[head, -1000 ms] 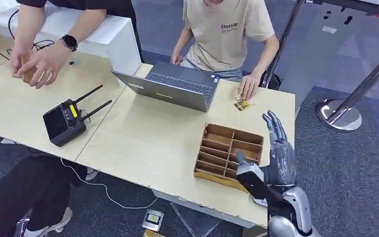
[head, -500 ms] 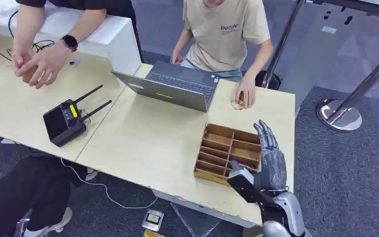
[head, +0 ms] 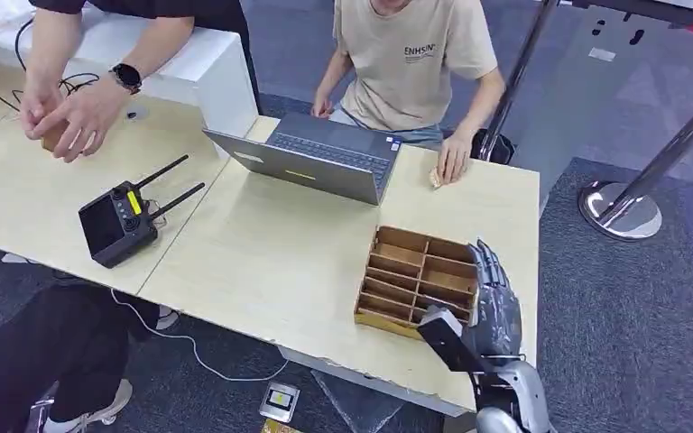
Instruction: Pass the card to the sensor for recognition and then transmit it.
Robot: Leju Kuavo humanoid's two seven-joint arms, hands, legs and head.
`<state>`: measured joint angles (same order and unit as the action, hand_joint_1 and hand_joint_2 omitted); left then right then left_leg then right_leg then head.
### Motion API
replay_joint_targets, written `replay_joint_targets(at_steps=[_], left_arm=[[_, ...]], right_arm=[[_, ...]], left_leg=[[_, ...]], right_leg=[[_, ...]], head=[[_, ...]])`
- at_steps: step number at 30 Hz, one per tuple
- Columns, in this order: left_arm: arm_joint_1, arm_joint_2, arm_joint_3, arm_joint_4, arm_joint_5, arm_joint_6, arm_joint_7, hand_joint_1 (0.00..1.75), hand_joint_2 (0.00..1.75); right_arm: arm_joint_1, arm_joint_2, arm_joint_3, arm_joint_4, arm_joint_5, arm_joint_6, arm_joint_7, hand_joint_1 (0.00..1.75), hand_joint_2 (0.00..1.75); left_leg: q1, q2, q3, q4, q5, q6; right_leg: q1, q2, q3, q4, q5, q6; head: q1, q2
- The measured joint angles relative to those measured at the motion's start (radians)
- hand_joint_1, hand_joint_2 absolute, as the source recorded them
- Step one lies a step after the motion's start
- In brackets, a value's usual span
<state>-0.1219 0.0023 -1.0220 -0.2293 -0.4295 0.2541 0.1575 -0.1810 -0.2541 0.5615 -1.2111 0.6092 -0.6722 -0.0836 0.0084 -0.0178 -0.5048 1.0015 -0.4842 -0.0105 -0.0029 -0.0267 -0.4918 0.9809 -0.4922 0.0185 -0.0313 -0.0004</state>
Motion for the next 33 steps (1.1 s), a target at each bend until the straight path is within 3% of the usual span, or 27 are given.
replay_joint_targets(at_steps=[15,16,33], left_arm=[[0.000,0.000,0.000,0.000,-0.001,0.001,0.000,0.00,0.00],[0.000,0.000,0.000,0.000,-0.001,0.001,0.000,0.00,0.00],[0.000,0.000,0.000,0.000,-0.005,0.006,-0.002,0.00,0.00]], right_arm=[[-0.011,0.013,0.000,0.105,-0.005,-0.017,-0.028,0.00,1.75],[-0.012,0.017,0.000,0.125,0.004,-0.018,-0.030,1.75,1.75],[-0.029,0.031,0.003,0.174,0.016,-0.015,-0.045,1.75,1.75]], left_leg=[[0.000,0.000,0.000,0.000,0.000,0.000],[0.000,0.000,0.000,0.000,0.000,0.000],[0.000,0.000,0.000,0.000,0.000,0.000]], right_leg=[[0.000,0.000,0.000,0.000,0.000,0.000],[0.000,0.000,0.000,0.000,0.000,0.000],[0.000,0.000,0.000,0.000,0.000,0.000]], head=[[0.000,0.000],[0.000,0.000],[0.000,0.000]])
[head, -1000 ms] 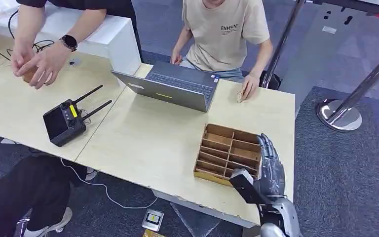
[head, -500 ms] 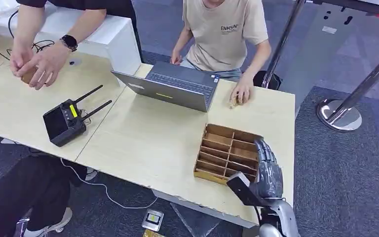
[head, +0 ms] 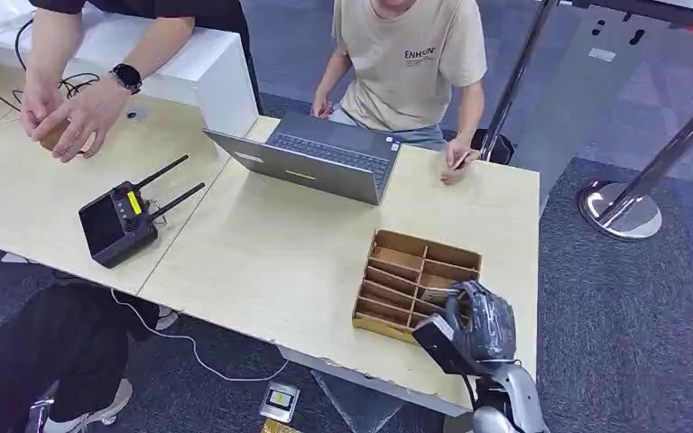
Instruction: Pass the card to the sensor for recognition and then transmit it.
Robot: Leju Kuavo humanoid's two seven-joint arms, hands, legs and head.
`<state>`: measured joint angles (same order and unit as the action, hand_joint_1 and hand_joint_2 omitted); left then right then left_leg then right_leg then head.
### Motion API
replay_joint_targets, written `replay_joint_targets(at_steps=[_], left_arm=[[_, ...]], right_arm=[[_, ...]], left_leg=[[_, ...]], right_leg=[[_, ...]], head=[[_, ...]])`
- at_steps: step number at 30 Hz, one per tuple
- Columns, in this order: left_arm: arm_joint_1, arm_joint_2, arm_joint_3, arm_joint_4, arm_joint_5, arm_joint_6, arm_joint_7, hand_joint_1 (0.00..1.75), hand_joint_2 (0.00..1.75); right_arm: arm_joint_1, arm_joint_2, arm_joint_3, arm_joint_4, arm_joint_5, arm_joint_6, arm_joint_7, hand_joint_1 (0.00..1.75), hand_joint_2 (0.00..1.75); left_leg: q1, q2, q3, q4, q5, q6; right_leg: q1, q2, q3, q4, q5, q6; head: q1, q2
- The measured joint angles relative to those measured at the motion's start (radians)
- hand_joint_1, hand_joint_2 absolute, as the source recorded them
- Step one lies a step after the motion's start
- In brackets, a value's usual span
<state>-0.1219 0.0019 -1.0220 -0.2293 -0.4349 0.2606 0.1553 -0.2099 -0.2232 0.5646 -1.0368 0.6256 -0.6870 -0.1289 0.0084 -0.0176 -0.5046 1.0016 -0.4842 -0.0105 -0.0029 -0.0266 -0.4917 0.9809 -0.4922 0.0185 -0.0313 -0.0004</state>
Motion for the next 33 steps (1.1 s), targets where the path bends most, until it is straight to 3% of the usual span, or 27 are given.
replay_joint_targets(at_steps=[23,24,25,26,33], left_arm=[[0.000,0.000,0.000,0.000,-0.005,0.000,0.000,0.00,0.00],[0.000,0.000,0.000,0.000,-0.005,0.000,0.000,0.00,0.00],[0.000,0.000,0.000,0.000,-0.005,0.000,0.000,0.00,0.00],[0.000,0.000,0.000,0.000,-0.005,0.000,0.000,0.00,0.00],[0.000,0.000,0.000,0.000,-0.006,-0.003,0.000,0.00,0.00]], right_arm=[[-0.017,0.011,0.006,0.006,0.000,-0.005,-0.009,1.75,1.75],[-0.017,0.012,0.006,0.006,0.004,-0.005,-0.009,1.03,1.75],[-0.018,0.013,0.006,0.007,0.008,-0.005,-0.008,1.03,1.75],[-0.018,0.014,0.006,0.008,0.020,-0.005,-0.007,0.02,1.75],[-0.018,0.023,-0.034,0.003,0.138,-0.006,0.003,0.00,1.75]], left_leg=[[0.000,0.000,0.000,0.000,0.000,0.000],[0.000,0.000,0.000,0.000,0.000,0.000],[0.000,0.000,0.000,0.000,0.000,0.000],[0.000,0.000,0.000,0.000,0.000,0.000],[0.000,0.000,0.000,0.000,0.000,0.000]], right_leg=[[0.000,0.000,0.000,0.000,0.000,0.000],[0.000,0.000,0.000,0.000,0.000,0.000],[0.000,0.000,0.000,0.000,0.000,0.000],[0.000,0.000,0.000,0.000,0.000,0.000],[0.000,0.000,0.000,0.000,0.000,0.000]], head=[[0.000,0.000],[0.000,0.000],[0.000,0.000],[0.000,0.000],[0.000,0.000]])
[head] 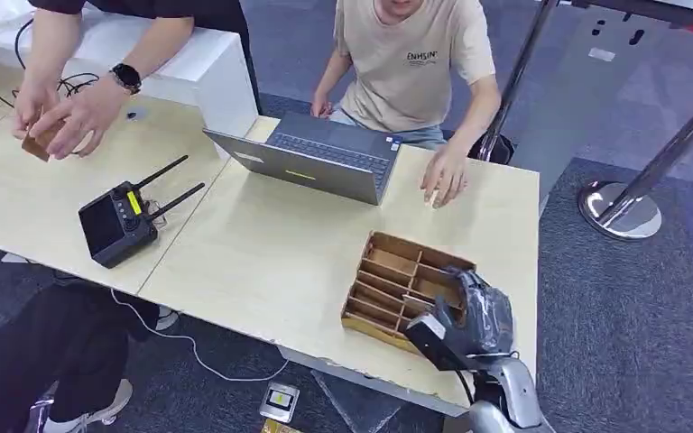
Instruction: Pass the card to the sensor for recognition and then transmit it.
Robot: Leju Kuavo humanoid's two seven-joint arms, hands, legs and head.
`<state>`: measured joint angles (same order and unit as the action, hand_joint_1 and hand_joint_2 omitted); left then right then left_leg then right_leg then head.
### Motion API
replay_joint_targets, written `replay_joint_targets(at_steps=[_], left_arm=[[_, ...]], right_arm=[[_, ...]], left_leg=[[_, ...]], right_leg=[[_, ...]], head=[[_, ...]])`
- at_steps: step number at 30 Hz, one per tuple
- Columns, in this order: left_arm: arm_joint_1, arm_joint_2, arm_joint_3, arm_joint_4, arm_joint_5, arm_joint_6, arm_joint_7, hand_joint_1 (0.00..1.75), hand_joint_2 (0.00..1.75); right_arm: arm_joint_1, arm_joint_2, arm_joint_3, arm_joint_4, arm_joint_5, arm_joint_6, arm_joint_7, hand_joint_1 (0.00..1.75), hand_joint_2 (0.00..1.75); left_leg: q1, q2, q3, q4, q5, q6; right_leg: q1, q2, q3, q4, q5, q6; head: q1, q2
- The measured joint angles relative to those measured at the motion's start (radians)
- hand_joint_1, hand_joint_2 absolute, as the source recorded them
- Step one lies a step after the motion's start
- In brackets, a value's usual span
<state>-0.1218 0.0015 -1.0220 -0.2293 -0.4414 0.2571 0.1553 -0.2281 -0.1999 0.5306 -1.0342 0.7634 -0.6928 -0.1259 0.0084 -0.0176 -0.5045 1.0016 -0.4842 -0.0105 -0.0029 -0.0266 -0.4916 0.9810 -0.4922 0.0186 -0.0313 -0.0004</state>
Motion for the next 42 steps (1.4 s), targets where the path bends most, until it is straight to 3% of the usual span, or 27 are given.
replay_joint_targets(at_steps=[9,22,34,42], left_arm=[[0.000,0.000,0.000,0.000,-0.010,-0.005,0.000,0.00,0.00],[0.000,0.000,-0.001,0.000,-0.019,-0.012,0.000,0.00,0.00],[0.000,0.002,-0.001,0.000,-0.023,-0.015,-0.006,0.00,0.00],[0.000,0.005,-0.001,0.000,-0.016,-0.014,-0.006,0.00,0.00]], right_arm=[[-0.034,-0.002,-0.095,-0.056,0.087,0.000,0.033,0.00,1.75],[-0.127,-0.035,-0.101,-0.131,0.112,0.005,0.106,0.00,1.75],[-0.115,-0.088,-0.079,-0.308,-0.116,0.216,0.008,0.00,1.75],[-0.101,-0.110,-0.053,-0.412,-0.115,0.274,0.011,0.00,1.75]], left_leg=[[0.000,0.000,0.000,0.000,0.000,0.000],[0.000,0.000,0.000,0.000,0.000,0.000],[0.000,0.000,0.000,0.000,0.000,0.000],[0.000,0.000,0.000,0.000,0.000,0.000]], right_leg=[[0.000,0.000,0.000,0.000,0.000,0.000],[0.000,0.000,0.000,0.000,0.000,0.000],[0.000,0.000,0.000,0.000,0.000,0.000],[0.000,0.000,0.000,0.000,0.000,0.000]], head=[[0.000,0.000],[0.000,0.000],[0.000,0.000],[0.000,0.000]])
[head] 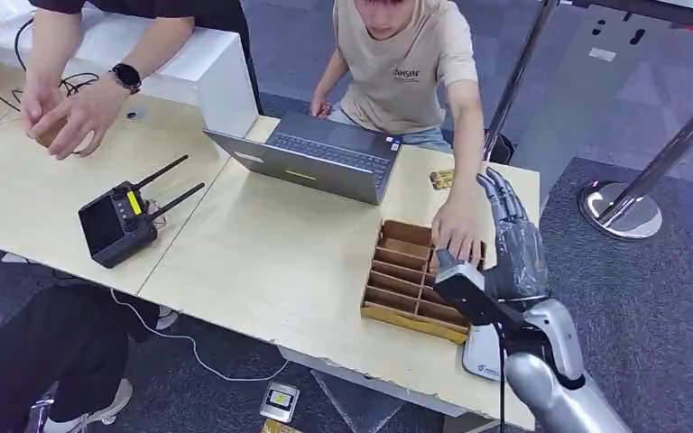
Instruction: Pass the card to the sensor for recognition and then transmit it.
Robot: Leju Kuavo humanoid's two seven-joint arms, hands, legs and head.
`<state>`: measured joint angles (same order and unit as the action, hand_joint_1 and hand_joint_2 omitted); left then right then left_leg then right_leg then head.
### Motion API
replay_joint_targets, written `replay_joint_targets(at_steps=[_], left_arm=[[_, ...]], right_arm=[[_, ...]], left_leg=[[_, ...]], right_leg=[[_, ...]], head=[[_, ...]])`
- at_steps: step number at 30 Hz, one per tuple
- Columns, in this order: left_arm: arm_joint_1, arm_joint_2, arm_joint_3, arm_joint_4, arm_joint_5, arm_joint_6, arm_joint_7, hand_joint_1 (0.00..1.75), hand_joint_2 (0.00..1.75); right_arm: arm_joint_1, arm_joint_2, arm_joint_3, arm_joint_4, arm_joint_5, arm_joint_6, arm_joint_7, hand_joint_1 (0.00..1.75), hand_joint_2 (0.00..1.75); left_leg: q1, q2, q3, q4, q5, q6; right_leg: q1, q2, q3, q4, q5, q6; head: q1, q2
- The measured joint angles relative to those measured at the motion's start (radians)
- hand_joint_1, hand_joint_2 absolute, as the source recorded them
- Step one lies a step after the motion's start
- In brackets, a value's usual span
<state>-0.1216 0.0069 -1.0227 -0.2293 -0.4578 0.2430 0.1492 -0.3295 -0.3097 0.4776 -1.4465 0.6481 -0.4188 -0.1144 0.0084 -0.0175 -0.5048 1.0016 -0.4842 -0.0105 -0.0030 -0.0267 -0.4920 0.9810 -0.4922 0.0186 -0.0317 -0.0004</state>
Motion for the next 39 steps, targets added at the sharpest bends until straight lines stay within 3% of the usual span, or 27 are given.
replay_joint_targets(at_steps=[14,15,20,29,36,37,39], left_arm=[[0.000,0.003,0.000,0.000,0.010,0.000,0.002,0.00,0.00],[0.000,0.003,0.000,0.000,0.011,0.000,0.002,0.00,0.00],[0.001,0.006,0.002,0.000,0.024,0.002,0.003,0.00,0.00],[0.001,0.008,0.014,0.000,0.030,0.009,0.003,0.00,0.00],[0.000,0.008,0.018,0.000,0.026,0.009,0.006,0.00,0.00],[0.000,0.008,0.018,0.000,0.024,0.009,0.006,0.00,0.00],[0.000,0.008,0.018,0.000,0.022,0.008,0.003,0.00,0.00]], right_arm=[[0.025,-0.053,0.044,-0.076,0.159,0.066,0.097,0.00,1.75],[0.029,-0.058,0.045,-0.079,0.160,0.068,0.102,0.00,0.00],[0.071,-0.074,0.046,-0.110,0.171,0.074,0.158,0.00,0.00],[0.122,-0.083,0.058,-0.131,0.180,0.069,0.199,0.00,0.00],[0.134,-0.067,0.087,-0.082,0.198,0.007,0.200,0.00,0.00],[0.133,-0.063,0.090,-0.070,0.193,-0.002,0.192,0.00,1.75],[0.132,-0.056,0.096,-0.044,0.176,-0.015,0.179,0.00,1.75]], left_leg=[[0.000,0.000,0.000,0.000,0.000,0.000],[0.000,0.000,0.000,0.000,0.000,0.000],[0.000,0.000,0.000,0.000,0.000,0.000],[0.000,0.000,0.000,0.000,0.000,0.000],[0.000,0.000,-0.001,0.000,0.000,0.000],[0.000,0.000,-0.001,0.000,0.000,0.000],[0.000,0.000,-0.001,0.000,0.000,0.000]], right_leg=[[0.000,0.000,0.000,0.000,0.000,0.000],[0.000,0.000,0.000,0.000,0.000,0.000],[0.000,0.000,0.000,0.000,0.000,0.000],[0.000,0.000,0.000,0.000,0.000,0.000],[0.000,0.000,0.000,0.000,0.000,0.000],[0.000,0.000,0.000,0.000,0.000,0.000],[0.000,0.000,0.000,0.000,0.000,0.000]], head=[[0.000,0.000],[0.000,0.000],[0.000,0.000],[0.000,0.000],[0.000,0.000],[0.000,0.000],[0.000,0.000]])
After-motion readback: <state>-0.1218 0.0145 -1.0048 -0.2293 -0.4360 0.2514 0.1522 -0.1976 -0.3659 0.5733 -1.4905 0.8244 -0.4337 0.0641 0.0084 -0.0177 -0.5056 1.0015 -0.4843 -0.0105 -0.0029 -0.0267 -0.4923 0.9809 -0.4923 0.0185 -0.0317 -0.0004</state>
